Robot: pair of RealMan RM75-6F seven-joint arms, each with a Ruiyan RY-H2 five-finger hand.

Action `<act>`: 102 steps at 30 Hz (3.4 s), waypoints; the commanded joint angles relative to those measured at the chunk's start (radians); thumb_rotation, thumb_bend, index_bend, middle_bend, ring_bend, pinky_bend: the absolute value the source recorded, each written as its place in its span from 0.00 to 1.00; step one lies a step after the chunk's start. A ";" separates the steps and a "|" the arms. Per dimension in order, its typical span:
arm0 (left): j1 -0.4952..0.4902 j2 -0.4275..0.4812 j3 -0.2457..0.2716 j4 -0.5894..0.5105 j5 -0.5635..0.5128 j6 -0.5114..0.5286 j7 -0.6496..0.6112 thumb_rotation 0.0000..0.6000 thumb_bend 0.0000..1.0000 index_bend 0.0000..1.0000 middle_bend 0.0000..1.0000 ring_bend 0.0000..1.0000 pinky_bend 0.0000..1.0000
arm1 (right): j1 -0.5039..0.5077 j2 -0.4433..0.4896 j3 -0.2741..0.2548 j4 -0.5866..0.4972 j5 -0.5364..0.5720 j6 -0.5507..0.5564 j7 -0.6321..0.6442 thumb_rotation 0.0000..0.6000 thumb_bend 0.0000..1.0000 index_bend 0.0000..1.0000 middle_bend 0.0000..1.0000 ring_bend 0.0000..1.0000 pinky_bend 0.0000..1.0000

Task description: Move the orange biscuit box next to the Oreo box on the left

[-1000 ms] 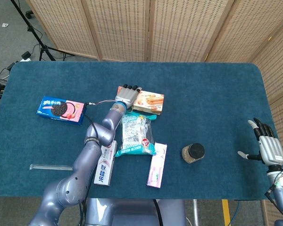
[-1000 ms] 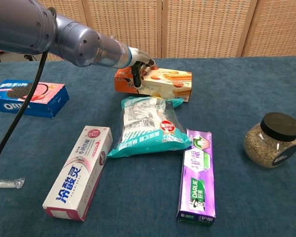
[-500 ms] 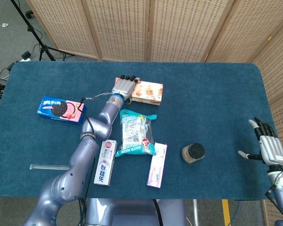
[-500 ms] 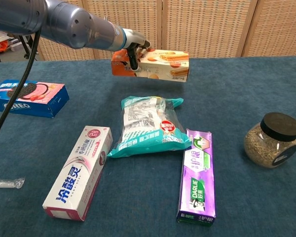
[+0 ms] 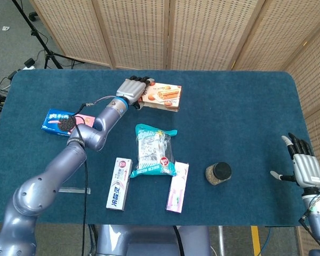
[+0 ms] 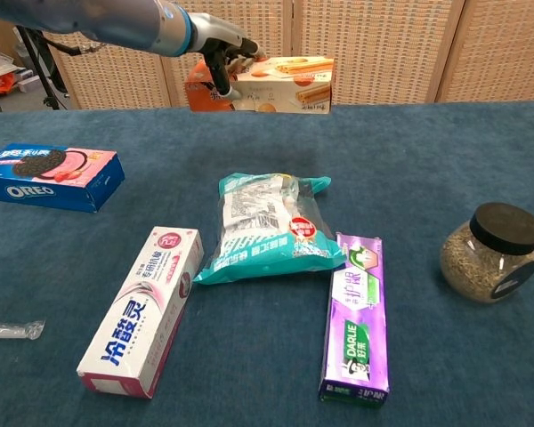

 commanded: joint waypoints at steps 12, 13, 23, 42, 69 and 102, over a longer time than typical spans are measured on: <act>0.275 0.796 0.145 -1.166 -0.309 0.467 0.335 1.00 0.52 0.35 0.10 0.13 0.07 | -0.009 -0.002 -0.015 -0.057 0.000 0.010 -0.120 1.00 0.02 0.00 0.00 0.00 0.00; 0.296 0.835 0.152 -1.208 -0.300 0.486 0.341 1.00 0.52 0.35 0.10 0.13 0.07 | -0.009 -0.001 -0.014 -0.061 0.002 0.011 -0.129 1.00 0.02 0.00 0.00 0.00 0.00; 0.504 1.038 0.217 -1.355 -0.155 0.555 0.270 1.00 0.52 0.35 0.10 0.13 0.07 | -0.013 -0.002 -0.009 -0.079 0.014 0.014 -0.167 1.00 0.02 0.00 0.00 0.00 0.00; 0.843 0.993 0.300 -1.229 0.286 0.765 0.093 1.00 0.52 0.35 0.10 0.13 0.07 | -0.011 -0.007 0.002 -0.070 0.042 -0.011 -0.171 1.00 0.03 0.00 0.00 0.00 0.00; 0.931 0.717 0.309 -0.887 0.292 0.705 0.008 1.00 0.52 0.35 0.10 0.13 0.07 | -0.003 -0.024 -0.009 -0.066 0.045 -0.040 -0.213 1.00 0.02 0.00 0.00 0.00 0.00; 0.841 0.533 0.307 -0.603 0.424 0.620 -0.133 1.00 0.21 0.28 0.00 0.00 0.01 | -0.007 -0.028 -0.003 -0.068 0.043 -0.024 -0.208 1.00 0.02 0.00 0.00 0.00 0.00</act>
